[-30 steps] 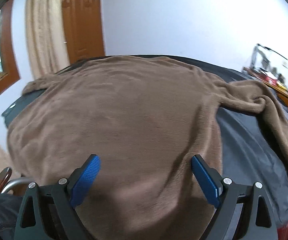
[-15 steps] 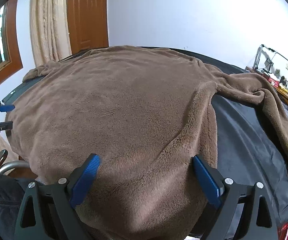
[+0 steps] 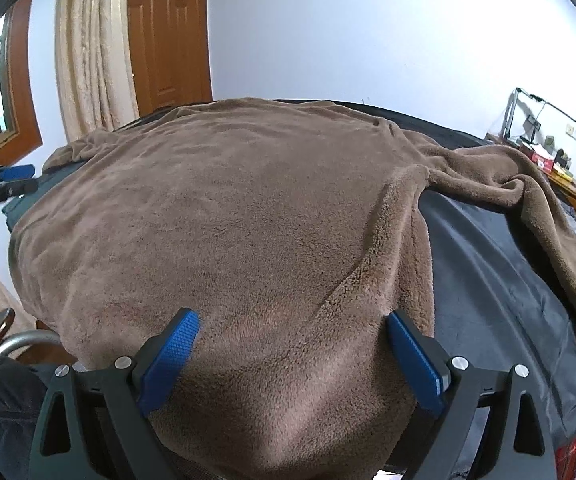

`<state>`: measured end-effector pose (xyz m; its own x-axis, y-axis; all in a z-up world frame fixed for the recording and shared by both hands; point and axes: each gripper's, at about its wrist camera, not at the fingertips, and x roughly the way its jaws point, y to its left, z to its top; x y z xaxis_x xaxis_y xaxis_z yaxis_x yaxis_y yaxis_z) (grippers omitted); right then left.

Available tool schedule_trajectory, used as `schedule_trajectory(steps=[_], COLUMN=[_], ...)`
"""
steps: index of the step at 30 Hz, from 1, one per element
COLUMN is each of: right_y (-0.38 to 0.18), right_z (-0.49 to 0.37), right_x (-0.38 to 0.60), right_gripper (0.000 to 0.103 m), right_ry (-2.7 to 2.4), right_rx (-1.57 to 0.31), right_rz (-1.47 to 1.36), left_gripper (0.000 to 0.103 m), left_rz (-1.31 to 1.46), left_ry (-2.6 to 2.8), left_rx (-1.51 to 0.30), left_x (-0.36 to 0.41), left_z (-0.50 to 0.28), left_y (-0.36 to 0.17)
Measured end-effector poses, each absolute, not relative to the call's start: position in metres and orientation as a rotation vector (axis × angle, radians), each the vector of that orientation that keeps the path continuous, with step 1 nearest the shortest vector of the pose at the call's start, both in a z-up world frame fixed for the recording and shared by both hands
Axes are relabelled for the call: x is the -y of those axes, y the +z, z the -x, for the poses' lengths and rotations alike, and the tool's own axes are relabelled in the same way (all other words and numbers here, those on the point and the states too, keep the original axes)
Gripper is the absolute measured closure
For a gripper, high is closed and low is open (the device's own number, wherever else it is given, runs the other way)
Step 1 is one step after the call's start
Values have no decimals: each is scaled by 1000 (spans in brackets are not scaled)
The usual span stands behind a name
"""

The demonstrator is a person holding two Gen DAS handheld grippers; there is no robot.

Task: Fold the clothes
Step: 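Move the open right gripper to the fleece sleeve at the bed side, then grasp the brown fleece sleeve cuff with the right gripper and lift it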

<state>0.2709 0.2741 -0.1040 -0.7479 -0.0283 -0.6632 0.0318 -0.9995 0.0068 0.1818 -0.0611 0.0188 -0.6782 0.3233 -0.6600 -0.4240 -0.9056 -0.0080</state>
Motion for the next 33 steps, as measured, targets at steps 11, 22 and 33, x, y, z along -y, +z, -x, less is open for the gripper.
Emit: schedule_trajectory(steps=[11, 22, 33], right_y=[-70, -83, -98], right_z=[-334, -378, -326], right_x=[-403, -552, -581], right_gripper=[7, 42, 65], right_ry=[-3169, -3208, -3155], right_rx=[652, 1429, 1494], right_rz=[-878, -774, -871], left_gripper=[18, 17, 16], left_rz=[1060, 1091, 1187], left_ry=[2407, 2318, 2270], left_rx=[-47, -90, -75], left_x=[0, -67, -90], left_z=[-146, -104, -49], left_y=[32, 39, 23])
